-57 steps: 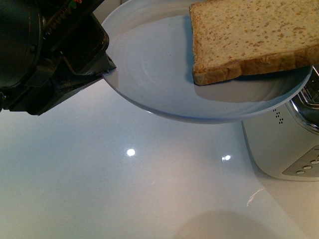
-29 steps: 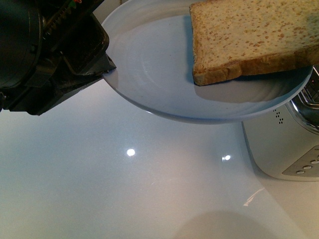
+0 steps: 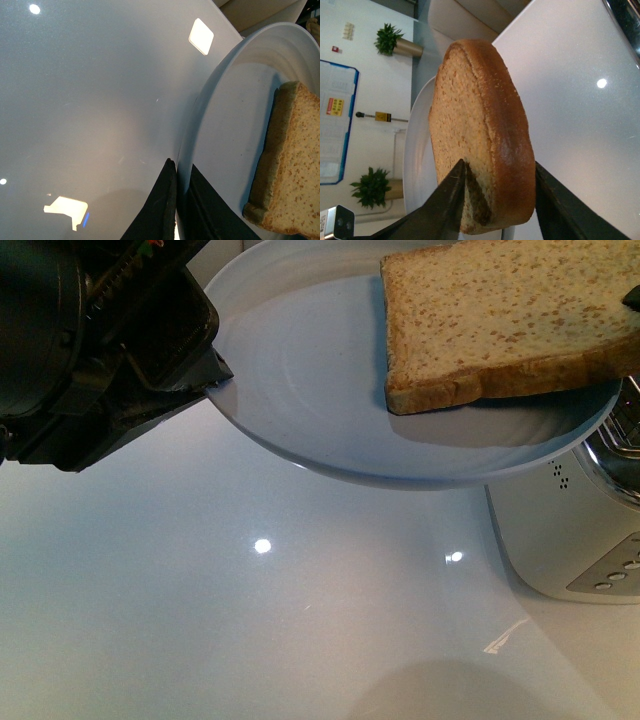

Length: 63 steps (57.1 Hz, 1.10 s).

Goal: Left arm holds plate, right arm toasts bread

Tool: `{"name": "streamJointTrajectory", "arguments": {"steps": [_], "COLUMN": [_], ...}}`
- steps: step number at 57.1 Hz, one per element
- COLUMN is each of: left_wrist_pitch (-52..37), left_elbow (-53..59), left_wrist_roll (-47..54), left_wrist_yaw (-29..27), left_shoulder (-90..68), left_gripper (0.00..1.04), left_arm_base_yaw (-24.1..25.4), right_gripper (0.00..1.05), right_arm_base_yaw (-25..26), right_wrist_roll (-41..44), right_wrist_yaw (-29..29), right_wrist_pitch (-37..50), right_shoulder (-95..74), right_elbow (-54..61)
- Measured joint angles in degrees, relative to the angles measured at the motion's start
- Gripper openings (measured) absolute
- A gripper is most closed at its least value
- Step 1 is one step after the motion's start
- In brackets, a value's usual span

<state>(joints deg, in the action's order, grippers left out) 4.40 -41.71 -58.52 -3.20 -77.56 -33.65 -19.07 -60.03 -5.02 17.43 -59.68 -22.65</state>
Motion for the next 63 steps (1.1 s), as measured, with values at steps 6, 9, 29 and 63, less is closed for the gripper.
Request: {"name": "streamJointTrajectory", "arguments": {"steps": [6,9,29,63], "left_wrist_pitch": [0.0,0.0,0.0,0.0], "left_elbow": [0.02,0.0,0.0,0.0], "left_wrist_roll": [0.0,0.0,0.0,-0.02], "left_wrist_yaw": [-0.02,-0.02,0.04,0.04], "left_shoulder": [0.0,0.0,0.0,0.0], "left_gripper": [0.03,0.03,0.03,0.03], "left_arm_base_yaw": [0.0,0.0,0.0,0.0], "right_gripper": [0.04,0.03,0.03,0.03], "right_arm_base_yaw": [0.0,0.09,3.96,18.01], "right_wrist_roll": [-0.22,-0.22,1.4,29.99], "right_wrist_yaw": [-0.13,-0.15,-1.84,6.21], "right_wrist_pitch": [0.13,-0.07,-5.18,-12.41], "right_shoulder": [0.04,0.13,5.09,8.61], "right_elbow": [0.0,0.0,-2.91,-14.73]}}
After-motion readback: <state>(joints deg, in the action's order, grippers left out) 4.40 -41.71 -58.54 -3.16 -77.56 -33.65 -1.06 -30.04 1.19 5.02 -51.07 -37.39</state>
